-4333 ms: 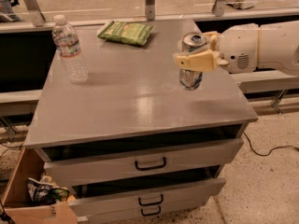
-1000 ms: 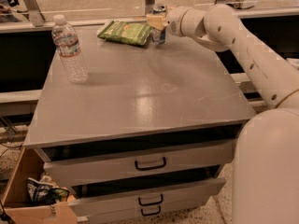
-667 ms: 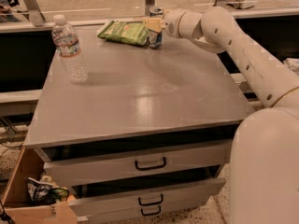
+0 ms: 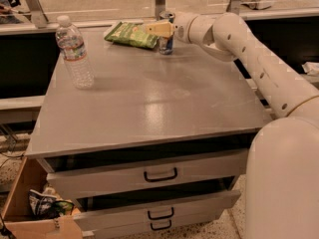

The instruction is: Move redbull can near green jalapeno chip bag

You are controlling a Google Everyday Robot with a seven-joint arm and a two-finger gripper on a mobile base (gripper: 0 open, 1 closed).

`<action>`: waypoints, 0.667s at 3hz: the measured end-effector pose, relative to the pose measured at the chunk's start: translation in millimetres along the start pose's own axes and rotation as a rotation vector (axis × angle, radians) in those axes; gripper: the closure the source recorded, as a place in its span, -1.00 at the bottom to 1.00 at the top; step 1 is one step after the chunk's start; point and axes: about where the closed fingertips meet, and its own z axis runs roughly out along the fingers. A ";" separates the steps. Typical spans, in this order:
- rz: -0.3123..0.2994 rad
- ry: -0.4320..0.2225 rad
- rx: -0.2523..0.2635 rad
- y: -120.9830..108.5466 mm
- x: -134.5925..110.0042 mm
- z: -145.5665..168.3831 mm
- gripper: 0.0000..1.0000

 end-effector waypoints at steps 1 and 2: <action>0.020 -0.015 0.005 -2.4 -2.0 -6.6 -1.00; -0.009 -0.024 0.008 -13.4 -19.2 -42.3 -1.00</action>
Offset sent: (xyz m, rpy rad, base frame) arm -0.0495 -0.0976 0.0523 -0.0187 -0.0636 -0.0062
